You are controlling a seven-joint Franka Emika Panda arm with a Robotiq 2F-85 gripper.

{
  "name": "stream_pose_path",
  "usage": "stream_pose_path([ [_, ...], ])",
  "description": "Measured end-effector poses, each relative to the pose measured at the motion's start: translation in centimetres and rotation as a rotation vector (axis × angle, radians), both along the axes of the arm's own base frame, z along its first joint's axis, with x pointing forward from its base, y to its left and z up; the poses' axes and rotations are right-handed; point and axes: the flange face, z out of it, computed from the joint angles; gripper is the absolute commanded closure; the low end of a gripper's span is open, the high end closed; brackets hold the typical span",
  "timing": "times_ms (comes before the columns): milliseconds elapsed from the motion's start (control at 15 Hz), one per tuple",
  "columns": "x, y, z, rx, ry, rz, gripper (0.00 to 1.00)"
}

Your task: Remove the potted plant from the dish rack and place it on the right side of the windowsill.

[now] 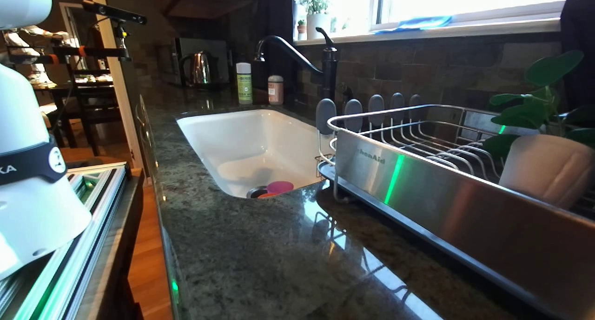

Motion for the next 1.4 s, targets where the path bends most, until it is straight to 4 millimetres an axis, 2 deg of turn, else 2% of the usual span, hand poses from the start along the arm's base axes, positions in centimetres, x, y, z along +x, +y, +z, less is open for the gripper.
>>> stream_pose_path([
  [133, 0.3, 0.4, -0.4, 0.026, 0.023, -0.051, 0.0],
  [533, 3.8, 4.3, -5.2, 0.159, 0.165, -0.298, 0.0],
  [667, 4.8, 5.0, -6.2, 0.171, 0.191, -0.396, 0.0],
  [933, 5.7, 4.8, -7.7, 0.136, 0.222, -0.538, 0.0],
  [1200, 5.9, 4.3, -9.3, 0.08, 0.248, -0.556, 0.01],
  [1400, 6.4, 4.3, -10.6, 0.076, 0.265, -0.523, 0.12],
])
